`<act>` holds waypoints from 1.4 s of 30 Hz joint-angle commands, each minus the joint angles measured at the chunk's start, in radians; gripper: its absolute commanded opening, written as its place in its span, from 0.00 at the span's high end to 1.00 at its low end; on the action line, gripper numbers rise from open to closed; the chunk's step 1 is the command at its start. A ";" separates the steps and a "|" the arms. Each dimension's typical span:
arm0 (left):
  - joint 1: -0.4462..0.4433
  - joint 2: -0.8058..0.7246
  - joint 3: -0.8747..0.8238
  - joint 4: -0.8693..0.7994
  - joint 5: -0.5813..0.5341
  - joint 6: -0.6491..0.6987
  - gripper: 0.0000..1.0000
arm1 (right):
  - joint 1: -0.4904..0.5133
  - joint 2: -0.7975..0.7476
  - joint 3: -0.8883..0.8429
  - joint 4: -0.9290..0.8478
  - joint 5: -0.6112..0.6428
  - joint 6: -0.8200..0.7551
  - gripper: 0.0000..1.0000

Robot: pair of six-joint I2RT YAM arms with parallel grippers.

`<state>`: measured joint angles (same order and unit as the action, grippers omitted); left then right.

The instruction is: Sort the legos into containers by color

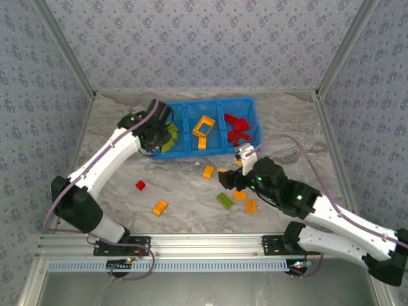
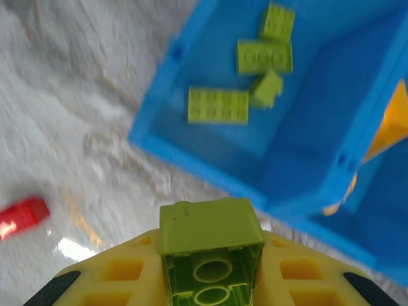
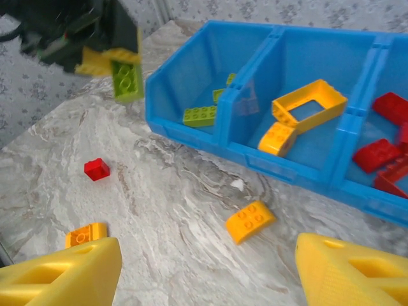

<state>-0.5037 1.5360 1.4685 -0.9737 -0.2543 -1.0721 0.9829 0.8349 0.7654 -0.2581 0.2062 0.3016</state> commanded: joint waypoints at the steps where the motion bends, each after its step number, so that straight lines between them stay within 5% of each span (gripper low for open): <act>1: 0.074 0.099 0.091 -0.036 0.014 0.184 0.73 | 0.025 0.074 0.012 0.226 0.070 -0.025 0.24; 13: 0.137 0.496 0.474 -0.064 0.038 0.313 0.72 | -0.011 0.398 0.191 0.483 -0.034 -0.028 0.21; 30: 0.110 0.853 0.798 -0.233 -0.114 0.392 0.72 | -0.100 0.404 0.170 0.461 -0.078 0.030 0.21; 42: 0.099 0.872 0.864 -0.287 -0.107 0.412 0.45 | -0.139 0.439 0.155 0.447 -0.157 0.051 0.21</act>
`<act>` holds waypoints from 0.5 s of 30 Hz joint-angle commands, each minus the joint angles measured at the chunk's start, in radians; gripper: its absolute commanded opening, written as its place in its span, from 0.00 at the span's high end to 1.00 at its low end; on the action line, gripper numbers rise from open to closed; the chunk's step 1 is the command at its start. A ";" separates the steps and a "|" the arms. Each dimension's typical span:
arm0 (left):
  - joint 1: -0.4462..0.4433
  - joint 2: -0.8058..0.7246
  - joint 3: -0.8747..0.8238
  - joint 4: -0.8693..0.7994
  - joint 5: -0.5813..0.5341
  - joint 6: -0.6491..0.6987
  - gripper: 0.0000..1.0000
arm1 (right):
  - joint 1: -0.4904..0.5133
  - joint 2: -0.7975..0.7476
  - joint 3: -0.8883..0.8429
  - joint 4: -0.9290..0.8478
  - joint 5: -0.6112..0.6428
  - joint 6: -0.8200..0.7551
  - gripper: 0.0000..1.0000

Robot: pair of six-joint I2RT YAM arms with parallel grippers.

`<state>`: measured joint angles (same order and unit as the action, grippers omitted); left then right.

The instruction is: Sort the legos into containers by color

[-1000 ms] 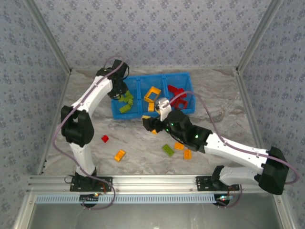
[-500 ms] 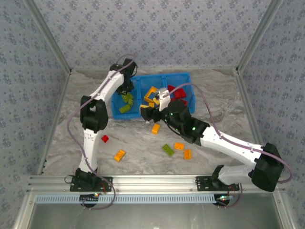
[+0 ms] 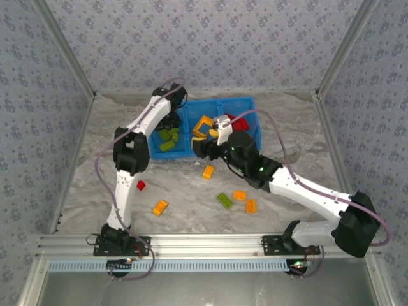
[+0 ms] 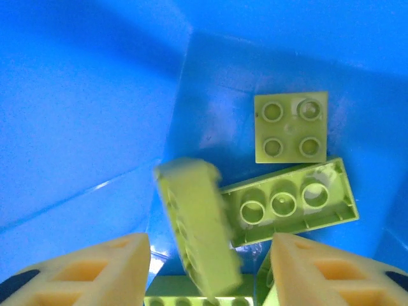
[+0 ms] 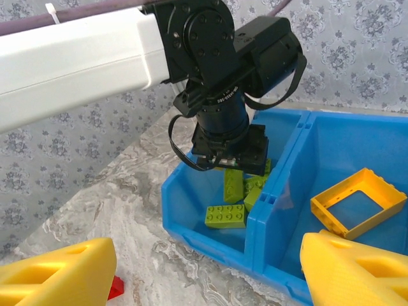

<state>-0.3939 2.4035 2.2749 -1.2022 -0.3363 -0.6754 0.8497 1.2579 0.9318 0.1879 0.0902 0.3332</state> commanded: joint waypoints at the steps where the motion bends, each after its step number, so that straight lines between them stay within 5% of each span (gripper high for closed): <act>1: -0.013 0.000 0.070 -0.064 -0.025 0.021 0.44 | -0.005 0.021 -0.013 0.005 -0.050 0.017 0.21; 9: -0.034 -0.219 0.120 -0.106 -0.030 -0.013 0.45 | 0.095 0.177 0.053 -0.001 -0.126 -0.065 0.23; 15: -0.010 -0.566 -0.094 -0.139 -0.105 -0.067 0.45 | 0.183 0.344 0.126 0.057 -0.151 -0.108 0.22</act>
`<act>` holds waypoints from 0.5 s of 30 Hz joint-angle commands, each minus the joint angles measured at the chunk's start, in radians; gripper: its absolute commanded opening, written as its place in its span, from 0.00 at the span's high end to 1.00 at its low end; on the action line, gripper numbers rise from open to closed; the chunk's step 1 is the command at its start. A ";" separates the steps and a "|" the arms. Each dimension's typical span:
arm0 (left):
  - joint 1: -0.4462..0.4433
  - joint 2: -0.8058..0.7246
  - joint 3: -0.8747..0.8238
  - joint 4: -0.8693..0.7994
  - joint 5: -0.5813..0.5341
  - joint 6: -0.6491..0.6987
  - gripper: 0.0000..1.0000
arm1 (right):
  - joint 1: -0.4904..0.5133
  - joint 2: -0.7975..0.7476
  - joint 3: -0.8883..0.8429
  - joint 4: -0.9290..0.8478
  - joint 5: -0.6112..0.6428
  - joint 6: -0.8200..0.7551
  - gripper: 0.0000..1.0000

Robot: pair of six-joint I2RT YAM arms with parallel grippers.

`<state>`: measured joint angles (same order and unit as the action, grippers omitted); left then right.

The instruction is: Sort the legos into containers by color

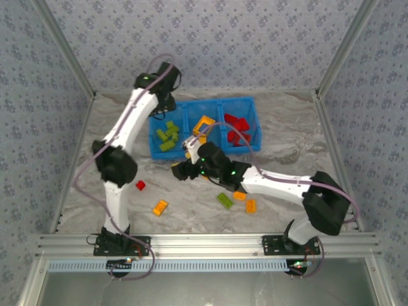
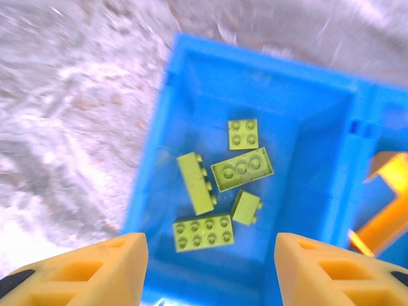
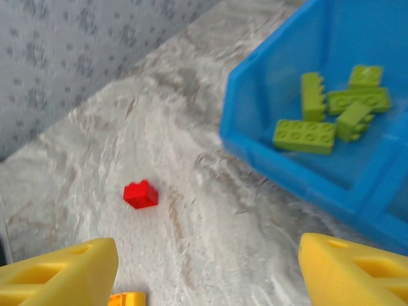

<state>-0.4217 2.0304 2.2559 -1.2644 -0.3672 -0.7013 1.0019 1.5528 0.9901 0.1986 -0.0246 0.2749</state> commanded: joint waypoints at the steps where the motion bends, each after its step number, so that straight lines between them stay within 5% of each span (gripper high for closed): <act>1: 0.028 -0.276 -0.157 -0.066 -0.089 -0.060 0.45 | 0.047 0.086 0.093 0.036 -0.041 -0.063 0.22; 6: 0.058 -0.679 -0.541 -0.030 -0.116 -0.192 0.44 | 0.127 0.290 0.292 -0.088 0.035 -0.105 0.22; 10: 0.046 -0.983 -0.815 0.057 0.024 -0.225 0.44 | 0.181 0.441 0.423 -0.146 0.093 -0.130 0.22; 15: 0.044 -1.270 -0.959 0.021 0.136 -0.235 0.43 | 0.232 0.597 0.582 -0.212 0.131 -0.154 0.22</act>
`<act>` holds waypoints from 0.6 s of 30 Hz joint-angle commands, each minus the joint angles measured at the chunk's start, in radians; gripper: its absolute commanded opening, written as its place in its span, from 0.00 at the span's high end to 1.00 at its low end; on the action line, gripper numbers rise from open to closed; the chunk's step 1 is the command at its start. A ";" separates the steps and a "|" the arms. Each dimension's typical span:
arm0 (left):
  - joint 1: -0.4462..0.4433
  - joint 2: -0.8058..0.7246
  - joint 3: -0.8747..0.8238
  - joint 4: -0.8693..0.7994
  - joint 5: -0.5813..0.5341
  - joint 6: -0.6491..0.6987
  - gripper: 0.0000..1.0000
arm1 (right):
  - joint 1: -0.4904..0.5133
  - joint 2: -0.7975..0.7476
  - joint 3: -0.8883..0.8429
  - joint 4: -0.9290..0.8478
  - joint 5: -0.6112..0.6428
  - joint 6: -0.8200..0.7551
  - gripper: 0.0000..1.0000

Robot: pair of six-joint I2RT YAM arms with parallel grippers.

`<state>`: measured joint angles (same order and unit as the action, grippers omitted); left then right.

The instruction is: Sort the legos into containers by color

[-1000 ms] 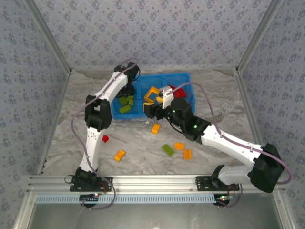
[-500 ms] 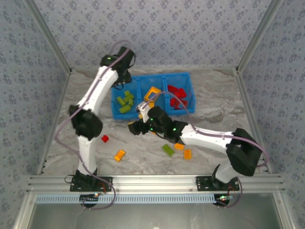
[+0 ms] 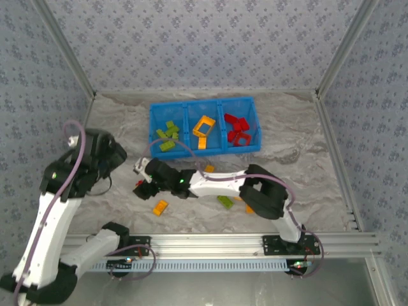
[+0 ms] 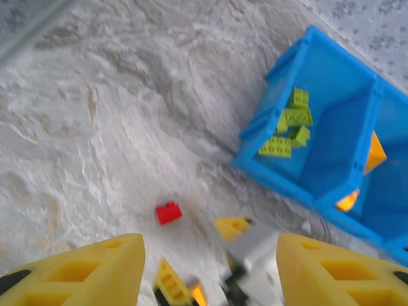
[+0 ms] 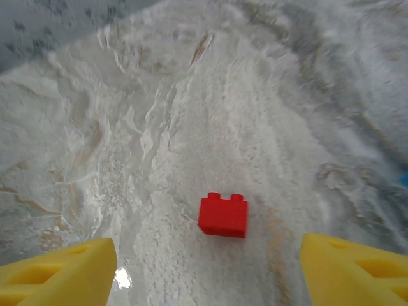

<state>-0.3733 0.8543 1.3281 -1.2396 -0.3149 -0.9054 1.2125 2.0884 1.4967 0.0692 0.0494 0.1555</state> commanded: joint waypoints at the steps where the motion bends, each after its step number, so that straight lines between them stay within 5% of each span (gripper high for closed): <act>1: -0.004 -0.134 -0.035 -0.047 0.087 -0.042 0.43 | 0.026 0.087 0.097 -0.090 0.083 -0.026 0.21; 8: -0.004 -0.281 -0.049 -0.246 0.142 -0.040 0.43 | 0.032 0.234 0.257 -0.200 0.159 0.026 0.21; 18: -0.003 -0.319 -0.089 -0.224 0.204 -0.042 0.43 | 0.016 0.342 0.362 -0.235 0.171 0.060 0.32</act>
<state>-0.3733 0.5442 1.2427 -1.4631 -0.1452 -0.9485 1.2343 2.4008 1.8099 -0.1230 0.2066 0.1986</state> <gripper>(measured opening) 0.570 0.697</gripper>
